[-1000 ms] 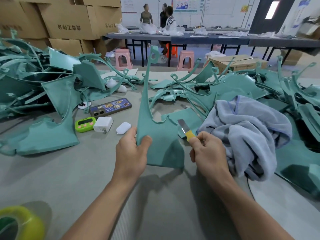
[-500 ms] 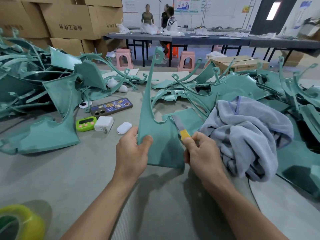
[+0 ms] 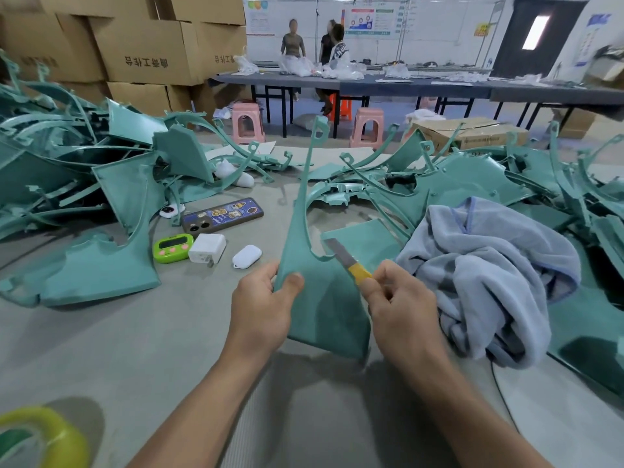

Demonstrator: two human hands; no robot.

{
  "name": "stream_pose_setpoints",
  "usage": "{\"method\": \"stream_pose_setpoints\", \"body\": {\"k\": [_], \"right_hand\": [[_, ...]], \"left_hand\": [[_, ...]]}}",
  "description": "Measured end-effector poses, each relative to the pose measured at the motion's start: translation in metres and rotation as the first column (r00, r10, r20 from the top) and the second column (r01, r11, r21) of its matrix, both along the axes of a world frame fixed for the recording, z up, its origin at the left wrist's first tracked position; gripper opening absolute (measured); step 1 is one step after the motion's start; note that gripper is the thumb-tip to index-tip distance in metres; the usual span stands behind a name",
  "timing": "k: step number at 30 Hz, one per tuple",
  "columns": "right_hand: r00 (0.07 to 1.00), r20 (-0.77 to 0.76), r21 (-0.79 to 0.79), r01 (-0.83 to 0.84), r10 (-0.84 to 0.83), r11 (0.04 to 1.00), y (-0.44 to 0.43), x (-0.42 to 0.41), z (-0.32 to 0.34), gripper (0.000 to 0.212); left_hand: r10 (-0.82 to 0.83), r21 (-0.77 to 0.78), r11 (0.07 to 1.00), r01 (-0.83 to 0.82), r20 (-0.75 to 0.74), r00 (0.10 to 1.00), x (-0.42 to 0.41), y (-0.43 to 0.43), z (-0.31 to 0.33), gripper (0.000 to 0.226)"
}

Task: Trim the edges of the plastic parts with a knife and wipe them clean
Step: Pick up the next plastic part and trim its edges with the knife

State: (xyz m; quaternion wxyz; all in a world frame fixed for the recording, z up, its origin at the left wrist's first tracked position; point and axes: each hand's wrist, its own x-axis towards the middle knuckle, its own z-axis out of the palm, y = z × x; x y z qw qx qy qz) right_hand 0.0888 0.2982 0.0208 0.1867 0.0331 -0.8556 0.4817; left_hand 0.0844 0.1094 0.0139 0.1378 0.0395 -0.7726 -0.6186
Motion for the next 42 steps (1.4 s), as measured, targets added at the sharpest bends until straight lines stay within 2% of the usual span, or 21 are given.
{"method": "stream_pose_setpoints", "body": {"k": [3,5,7,9,11,13,16,18,21,25,28,29,32,33,34,36,38,39,42], "right_hand": [[0.999,0.019,-0.198,-0.031,0.036,0.98,0.004,-0.001,0.001,0.031],[0.997,0.012,-0.103,-0.081,0.082,0.991,0.002,0.002,0.001,0.032],[1.0,-0.001,0.021,-0.023,0.023,1.0,0.001,0.002,0.001,0.033],[0.998,-0.032,0.011,0.057,-0.057,0.998,0.003,0.0,0.001,0.033],[0.999,-0.031,-0.062,-0.013,0.011,0.998,0.004,0.001,0.0,0.031],[0.997,-0.011,-0.034,-0.077,0.077,0.996,0.002,0.003,0.0,0.03],[0.999,-0.027,-0.02,0.047,-0.047,0.999,0.006,-0.002,-0.002,0.031],[0.995,-0.072,-0.118,0.061,-0.07,0.991,0.011,-0.005,0.0,0.03],[0.988,-0.146,-0.233,-0.076,0.042,0.969,0.019,-0.006,0.003,0.024],[0.973,-0.125,-0.029,-0.198,0.193,0.98,0.032,-0.009,0.007,0.013],[0.972,-0.042,0.047,-0.229,0.231,0.972,0.038,-0.01,0.007,0.014],[0.98,-0.034,0.07,-0.192,0.194,0.979,0.038,-0.011,0.006,0.013],[0.991,-0.09,0.112,0.111,-0.101,0.987,0.045,-0.018,0.006,0.015],[0.982,-0.111,0.098,0.164,-0.153,0.981,0.049,-0.019,0.007,0.018],[0.982,-0.131,0.067,0.143,-0.133,0.988,0.05,-0.019,0.008,0.018],[0.989,-0.139,0.041,-0.034,0.04,0.999,0.048,-0.015,0.01,0.017],[0.984,-0.088,0.128,-0.145,0.156,0.981,0.042,-0.009,0.01,0.016],[0.99,-0.083,0.164,-0.097,0.111,0.982,0.039,-0.009,0.008,0.015],[0.958,-0.14,0.131,0.269,-0.251,0.954,0.044,-0.015,0.01,0.024]], "left_hand": [[0.002,0.004,1.0,-0.002,-0.002,1.0,-0.001,-0.001,-0.001,0.026],[0.006,-0.006,1.0,-0.006,0.001,1.0,0.0,-0.001,-0.001,0.027],[0.005,-0.002,1.0,-0.005,0.007,1.0,-0.001,-0.002,-0.001,0.028],[-0.001,0.004,1.0,0.001,0.014,1.0,-0.003,-0.001,-0.002,0.03],[0.001,-0.002,1.0,-0.001,0.015,1.0,-0.003,-0.001,-0.002,0.028],[-0.001,0.0,1.0,0.001,0.014,1.0,-0.003,-0.002,-0.002,0.027],[-0.017,0.032,0.999,0.015,0.042,0.999,-0.002,-0.002,-0.001,0.028],[-0.081,0.093,0.993,0.07,0.119,0.99,-0.002,-0.003,0.0,0.022],[-0.285,0.218,0.948,0.233,0.249,0.926,0.0,-0.003,0.0,0.017],[-0.388,0.228,0.916,0.329,0.307,0.869,0.004,-0.004,0.002,0.019],[-0.416,0.195,0.908,0.37,0.342,0.843,0.005,-0.007,0.005,0.017],[-0.421,0.198,0.906,0.373,0.356,0.834,0.006,-0.009,0.006,0.016],[-0.422,0.193,0.907,0.375,0.389,0.819,0.006,-0.011,0.007,0.016],[-0.418,0.185,0.908,0.375,0.395,0.818,0.006,-0.011,0.007,0.016],[-0.416,0.177,0.909,0.376,0.402,0.816,0.006,-0.011,0.007,0.015],[-0.421,0.168,0.907,0.387,0.417,0.806,0.006,-0.01,0.008,0.014],[-0.434,0.175,0.9,0.398,0.432,0.791,0.007,-0.011,0.009,0.013],[-0.439,0.181,0.898,0.402,0.438,0.784,0.007,-0.011,0.01,0.012],[-0.443,0.177,0.895,0.41,0.459,0.77,0.008,-0.012,0.01,0.012]]}}
